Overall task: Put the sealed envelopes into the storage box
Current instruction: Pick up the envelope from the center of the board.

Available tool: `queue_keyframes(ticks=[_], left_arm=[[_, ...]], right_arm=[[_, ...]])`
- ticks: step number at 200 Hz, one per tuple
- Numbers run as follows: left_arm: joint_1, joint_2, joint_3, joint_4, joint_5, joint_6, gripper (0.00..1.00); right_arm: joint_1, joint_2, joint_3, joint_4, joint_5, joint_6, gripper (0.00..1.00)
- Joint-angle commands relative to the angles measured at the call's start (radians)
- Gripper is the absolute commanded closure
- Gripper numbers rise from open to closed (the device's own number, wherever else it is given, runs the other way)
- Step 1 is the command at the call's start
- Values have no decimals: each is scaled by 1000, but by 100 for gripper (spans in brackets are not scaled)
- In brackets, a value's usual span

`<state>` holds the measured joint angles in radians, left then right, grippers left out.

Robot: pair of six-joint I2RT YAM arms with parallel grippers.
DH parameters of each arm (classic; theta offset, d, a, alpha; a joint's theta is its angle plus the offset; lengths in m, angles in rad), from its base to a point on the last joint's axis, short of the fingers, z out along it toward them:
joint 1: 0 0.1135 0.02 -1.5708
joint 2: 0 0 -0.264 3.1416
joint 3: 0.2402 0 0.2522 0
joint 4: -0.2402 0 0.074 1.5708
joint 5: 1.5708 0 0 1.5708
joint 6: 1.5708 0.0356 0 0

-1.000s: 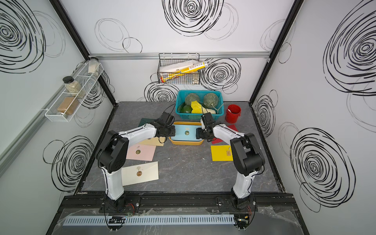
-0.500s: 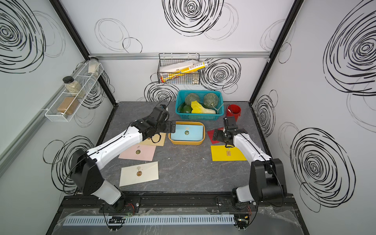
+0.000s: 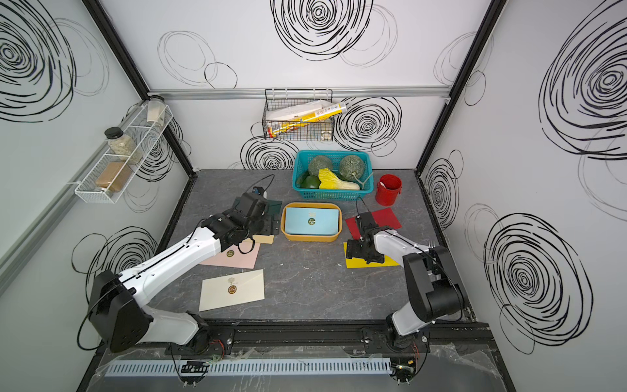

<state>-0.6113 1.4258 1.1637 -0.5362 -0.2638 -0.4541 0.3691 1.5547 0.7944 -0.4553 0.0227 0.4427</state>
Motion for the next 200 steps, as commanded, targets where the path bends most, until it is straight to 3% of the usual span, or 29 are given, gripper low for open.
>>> queue_keyframes(ticks=[1,47,78,109,133,154,200], left_arm=[[-18,12,-8,-82,38,-102,1],[-33,-97,-199,9,190,-340,1],[-50,-77,-234,19,198,-379,1],[-56,-73,-254,49,222,-376,1],[-102,-49,-261,79,244,-393,1],[-145,9,-261,142,271,-409,1],[-203,88,-307,250,300,-425,1]], right_arm=[[149,65,-87,29,-179,152,6],[359,1,-61,164,-269,490,3],[452,21,33,210,-317,626,2],[381,-73,152,-9,-212,520,0],[207,-192,24,-56,-171,411,0],[105,-202,-66,-73,-141,307,0],[93,-176,-143,-3,-192,191,0]])
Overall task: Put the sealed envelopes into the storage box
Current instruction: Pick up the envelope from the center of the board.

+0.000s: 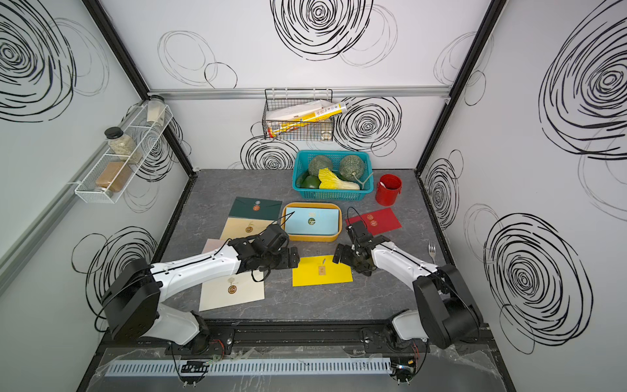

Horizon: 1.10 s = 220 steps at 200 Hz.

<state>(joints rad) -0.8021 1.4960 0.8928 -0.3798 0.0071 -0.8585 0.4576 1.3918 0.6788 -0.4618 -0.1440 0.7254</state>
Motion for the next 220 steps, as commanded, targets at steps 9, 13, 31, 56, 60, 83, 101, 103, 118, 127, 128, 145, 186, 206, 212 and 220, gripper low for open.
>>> queue_keyframes(ticks=[9,13,31,56,60,83,101,103,118,127,128,145,186,206,212,220], left_arm=[[-19,24,-52,123,38,-13,1],[-24,28,-57,133,43,-9,1],[-38,61,-60,149,46,-4,1],[-55,114,-71,214,76,11,1],[-56,127,-68,214,75,11,1],[-63,174,-72,232,88,18,1],[-63,180,-99,262,101,9,1],[-64,180,-103,267,105,9,1],[-63,179,-124,300,126,3,1],[-63,180,-130,311,135,0,1],[-63,180,-132,313,136,1,1],[-63,175,-162,363,166,-7,1],[-64,182,-161,362,157,19,1],[-62,183,-165,361,158,32,1],[-61,182,-167,367,163,35,1],[-62,185,-166,372,169,36,1]], right_arm=[[4,-13,-33,17,-47,-114,0],[5,-12,-36,21,-59,-123,0],[23,0,-48,33,-74,-158,0],[72,52,-52,49,-58,-191,0],[82,64,-48,48,-51,-192,0],[134,107,-30,55,-44,-186,0],[144,116,-36,68,-50,-172,0],[145,116,-37,71,-52,-171,0],[162,109,-42,91,-63,-152,0],[172,111,-44,102,-67,-141,0],[173,110,-43,102,-67,-141,0],[195,121,-48,120,-86,-131,0],[202,109,-60,138,-101,-101,0],[202,56,-71,187,-147,-54,0],[202,42,-73,196,-150,-50,0],[202,35,-71,204,-162,-50,0]])
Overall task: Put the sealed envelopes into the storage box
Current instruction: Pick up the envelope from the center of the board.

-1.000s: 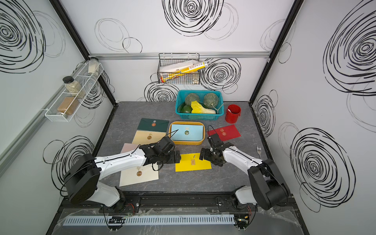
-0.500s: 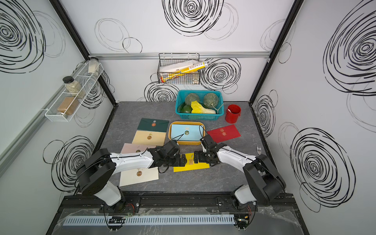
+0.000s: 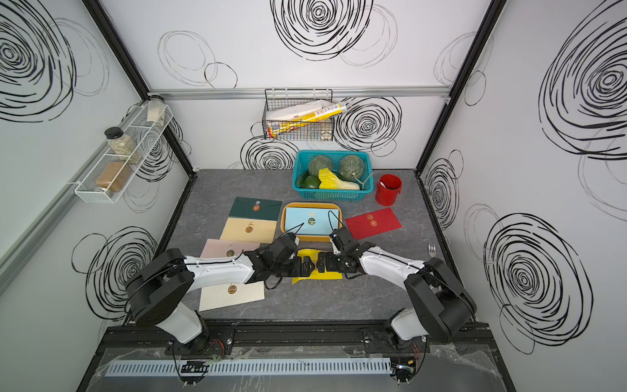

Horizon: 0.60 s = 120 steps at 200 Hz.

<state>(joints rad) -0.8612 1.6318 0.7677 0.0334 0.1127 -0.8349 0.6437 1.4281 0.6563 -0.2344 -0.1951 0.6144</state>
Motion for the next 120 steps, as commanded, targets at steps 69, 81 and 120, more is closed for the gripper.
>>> queue_keyframes(ticks=[69,81,120], left_arm=[[-4,94,-23,-56,16,1,15],[-3,99,-22,-69,12,2,18],[-4,83,6,-135,-33,34,20]], right_arm=[[2,45,-59,1,-198,9,5],[-29,32,-51,-34,-195,-15,4],[-145,-56,39,-156,-136,-118,1]])
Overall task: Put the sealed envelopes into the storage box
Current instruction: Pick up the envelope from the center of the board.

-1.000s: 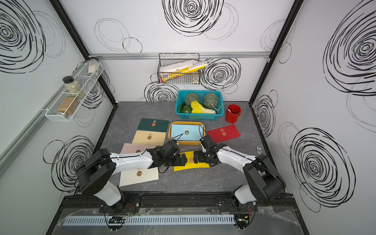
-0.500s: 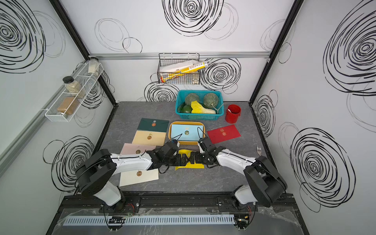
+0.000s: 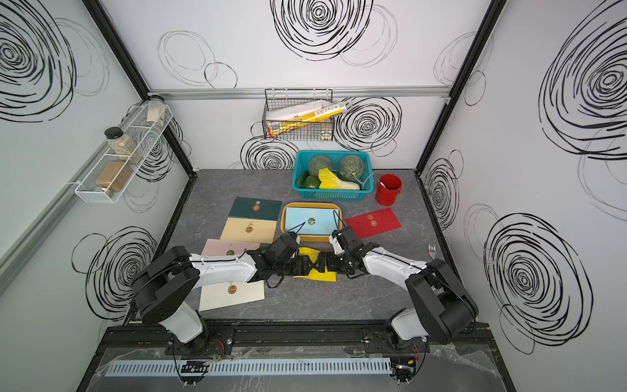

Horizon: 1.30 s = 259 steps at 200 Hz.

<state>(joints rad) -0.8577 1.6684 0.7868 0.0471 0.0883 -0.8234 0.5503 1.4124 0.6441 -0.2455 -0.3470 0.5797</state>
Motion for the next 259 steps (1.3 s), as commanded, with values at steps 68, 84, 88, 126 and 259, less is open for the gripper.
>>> queue_keyframes(ticks=[68,84,88,126,259], left_arm=[[-33,62,18,-223,-8,165,19],[-33,57,12,-222,-3,179,19],[-34,56,11,-220,0,184,19],[-35,58,2,-203,18,204,18],[-23,66,-5,-163,68,273,18]], right_arm=[[-55,51,212,-79,-143,-490,15],[-55,84,226,-75,-176,-531,22],[-55,93,228,-70,-182,-537,24],[-53,139,229,-15,-223,-591,30],[-50,280,250,24,-463,-786,63]])
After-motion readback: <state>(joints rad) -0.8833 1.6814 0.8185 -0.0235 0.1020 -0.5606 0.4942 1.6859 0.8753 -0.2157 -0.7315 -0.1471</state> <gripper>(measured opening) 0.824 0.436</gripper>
